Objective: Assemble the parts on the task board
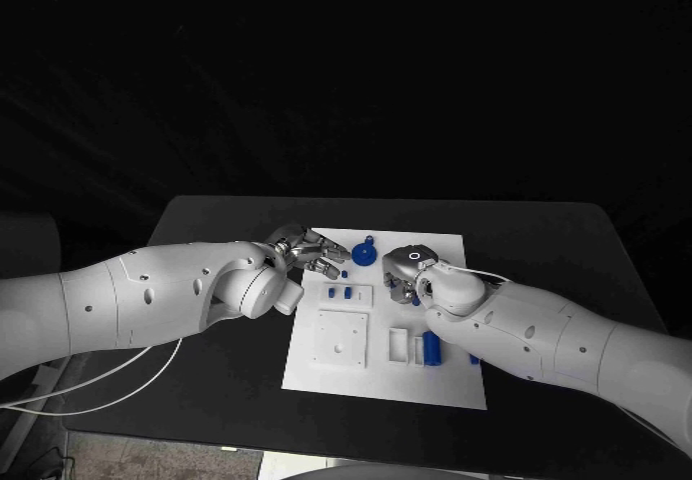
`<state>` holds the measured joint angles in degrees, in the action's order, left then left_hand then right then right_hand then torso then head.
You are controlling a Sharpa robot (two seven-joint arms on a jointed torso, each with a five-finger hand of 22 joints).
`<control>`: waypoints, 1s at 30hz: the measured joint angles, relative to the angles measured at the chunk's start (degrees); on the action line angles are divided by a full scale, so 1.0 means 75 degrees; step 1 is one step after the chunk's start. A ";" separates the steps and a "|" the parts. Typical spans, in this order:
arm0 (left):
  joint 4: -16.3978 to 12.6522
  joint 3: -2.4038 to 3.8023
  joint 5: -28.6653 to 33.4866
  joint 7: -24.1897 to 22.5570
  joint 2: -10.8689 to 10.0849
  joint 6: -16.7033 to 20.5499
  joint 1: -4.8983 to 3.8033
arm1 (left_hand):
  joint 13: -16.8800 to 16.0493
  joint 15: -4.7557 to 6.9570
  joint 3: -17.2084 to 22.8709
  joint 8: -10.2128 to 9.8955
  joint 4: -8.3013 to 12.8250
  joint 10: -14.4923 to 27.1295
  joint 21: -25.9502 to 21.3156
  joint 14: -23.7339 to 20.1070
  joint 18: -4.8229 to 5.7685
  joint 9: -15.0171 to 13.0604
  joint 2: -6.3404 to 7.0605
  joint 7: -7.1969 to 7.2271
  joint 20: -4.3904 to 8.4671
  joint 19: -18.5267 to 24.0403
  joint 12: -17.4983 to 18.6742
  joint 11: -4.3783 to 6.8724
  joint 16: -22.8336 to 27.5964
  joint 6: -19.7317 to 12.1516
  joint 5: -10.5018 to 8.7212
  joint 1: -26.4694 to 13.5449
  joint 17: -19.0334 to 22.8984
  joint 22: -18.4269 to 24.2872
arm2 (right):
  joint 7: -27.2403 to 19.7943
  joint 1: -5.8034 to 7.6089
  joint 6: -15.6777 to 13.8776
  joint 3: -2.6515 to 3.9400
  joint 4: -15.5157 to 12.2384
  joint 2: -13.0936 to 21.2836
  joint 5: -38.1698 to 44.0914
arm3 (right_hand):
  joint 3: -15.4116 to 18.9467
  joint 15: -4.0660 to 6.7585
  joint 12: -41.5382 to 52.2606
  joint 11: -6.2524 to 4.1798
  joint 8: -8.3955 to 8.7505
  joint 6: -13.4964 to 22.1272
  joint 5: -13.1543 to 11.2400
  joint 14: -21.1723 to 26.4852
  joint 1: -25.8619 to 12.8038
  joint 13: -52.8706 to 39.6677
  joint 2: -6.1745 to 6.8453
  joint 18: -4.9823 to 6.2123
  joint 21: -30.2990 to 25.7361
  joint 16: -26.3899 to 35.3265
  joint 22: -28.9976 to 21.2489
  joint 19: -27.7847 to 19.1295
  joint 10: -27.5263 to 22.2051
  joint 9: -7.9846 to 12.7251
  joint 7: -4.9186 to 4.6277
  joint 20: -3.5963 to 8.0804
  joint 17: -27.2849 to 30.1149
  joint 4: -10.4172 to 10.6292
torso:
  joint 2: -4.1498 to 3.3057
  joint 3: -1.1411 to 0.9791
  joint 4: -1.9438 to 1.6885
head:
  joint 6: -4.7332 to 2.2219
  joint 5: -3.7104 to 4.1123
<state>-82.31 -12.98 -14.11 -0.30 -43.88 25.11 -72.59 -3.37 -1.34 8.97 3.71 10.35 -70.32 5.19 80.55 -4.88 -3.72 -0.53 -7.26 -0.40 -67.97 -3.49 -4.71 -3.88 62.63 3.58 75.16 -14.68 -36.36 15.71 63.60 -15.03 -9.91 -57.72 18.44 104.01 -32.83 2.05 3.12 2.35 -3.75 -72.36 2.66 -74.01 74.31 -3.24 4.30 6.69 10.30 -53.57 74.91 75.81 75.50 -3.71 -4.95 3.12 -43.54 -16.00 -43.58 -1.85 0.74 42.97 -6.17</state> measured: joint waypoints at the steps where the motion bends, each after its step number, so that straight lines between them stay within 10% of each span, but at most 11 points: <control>1: 0.0000 0.0000 0.0000 0.0001 0.0000 0.0000 0.0000 | 0.0000 0.0000 0.0000 0.0000 0.0000 0.0000 0.0000 0.0000 0.0000 0.0000 0.0000 0.0000 0.0000 0.0000 0.0000 0.0000 0.0000 0.0000 0.0000 0.0000 0.0000 0.0000 | 0.0002 -0.0004 -0.0019 -0.0002 0.0000 0.0003 0.0015 | 0.0000 0.0014 0.0024 0.0000 0.0000 -0.0004 0.0000 -0.0014 0.0012 -0.0015 -0.0012 -0.0010 0.0104 0.0000 0.0000 -0.0010 0.0049 -0.0002 0.0004 0.0010 0.0000 0.0000 | 0.0001 0.0000 0.0002 | 0.0000 -0.0001; 30: -0.0016 -0.0001 -0.0003 0.0015 -0.0041 -0.0017 0.0002 | 0.0000 0.0000 0.0000 0.0000 0.0000 0.0028 0.0030 0.0000 0.0000 0.0000 0.0000 0.0000 0.0000 0.0000 0.0000 -0.0028 0.0000 -0.0109 0.0029 0.0000 0.0000 -0.0007 | -0.0526 -0.0177 -0.1127 -0.0009 -0.0685 0.0572 -0.0161 | 0.0184 0.0162 0.0026 -0.0151 0.0039 -0.0226 -0.0036 -0.0436 0.0141 -0.0018 -0.0140 -0.0125 0.0665 0.0206 0.0004 -0.0075 0.0451 -0.0056 0.0098 0.0185 -0.0082 -0.0026 | 0.0004 0.0001 0.0004 | -0.0005 -0.0071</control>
<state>-82.43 -12.99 -14.13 -0.19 -44.19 24.99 -72.57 -3.37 -1.34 8.97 3.71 10.35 -70.11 5.42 80.55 -4.88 -3.73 -0.53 -7.26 -0.40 -67.97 -3.49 -4.92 -3.88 61.81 3.80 75.16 -14.68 -36.42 11.76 62.27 -23.48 -9.98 -62.86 22.73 102.80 -31.46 3.27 3.31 1.22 -3.46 -74.05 2.38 -77.28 75.37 -3.38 3.25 5.75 15.29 -52.03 74.94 75.25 78.88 -4.13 -4.22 4.51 -44.15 -16.19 -43.55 -1.84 0.77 42.93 -6.70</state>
